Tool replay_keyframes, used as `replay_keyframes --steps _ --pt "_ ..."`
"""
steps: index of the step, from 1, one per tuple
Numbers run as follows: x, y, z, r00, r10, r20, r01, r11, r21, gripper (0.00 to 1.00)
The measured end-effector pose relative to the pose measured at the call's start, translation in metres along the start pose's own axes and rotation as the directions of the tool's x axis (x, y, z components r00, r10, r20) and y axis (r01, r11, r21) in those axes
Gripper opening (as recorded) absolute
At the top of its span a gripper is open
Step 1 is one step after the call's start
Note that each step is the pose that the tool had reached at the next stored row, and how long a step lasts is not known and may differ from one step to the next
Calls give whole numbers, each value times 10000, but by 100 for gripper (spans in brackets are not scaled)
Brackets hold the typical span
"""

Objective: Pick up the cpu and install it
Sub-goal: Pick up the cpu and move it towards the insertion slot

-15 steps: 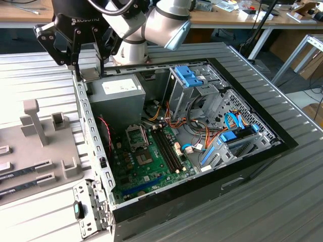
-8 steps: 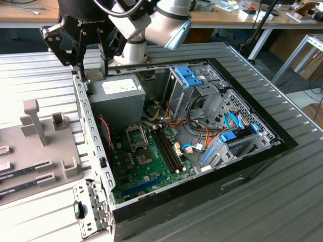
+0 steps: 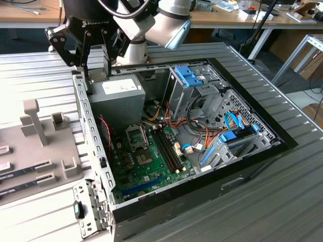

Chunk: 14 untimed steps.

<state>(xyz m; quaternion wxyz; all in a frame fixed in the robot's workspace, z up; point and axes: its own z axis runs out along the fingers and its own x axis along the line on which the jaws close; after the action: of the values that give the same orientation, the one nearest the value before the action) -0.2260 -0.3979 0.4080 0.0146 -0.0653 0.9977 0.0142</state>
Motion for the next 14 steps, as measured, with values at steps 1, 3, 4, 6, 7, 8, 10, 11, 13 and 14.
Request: replay_keyframes --steps 1,3,4,6,7,8,10,11,13,14 --pt "-8 -1 1 10000 0 -1 0 10000 2 47" --pt "-28 -5 7 10000 0 -1 0 10000 6 47" --pt "-35 -6 9 10000 0 -2 0 10000 7 47" --pt "-51 -9 13 10000 0 -2 0 10000 10 47" --pt "-57 -10 15 10000 -1 -2 1 10000 12 47" --pt "-66 -12 17 10000 -1 -3 1 10000 14 47" --pt "-84 -15 22 10000 -1 -2 1 10000 18 47" --pt "-98 -17 26 10000 -1 -3 1 10000 21 47" --pt "-117 -19 31 10000 -1 -3 1 10000 24 47" --pt "-130 -22 35 10000 -1 -4 1 10000 28 47"
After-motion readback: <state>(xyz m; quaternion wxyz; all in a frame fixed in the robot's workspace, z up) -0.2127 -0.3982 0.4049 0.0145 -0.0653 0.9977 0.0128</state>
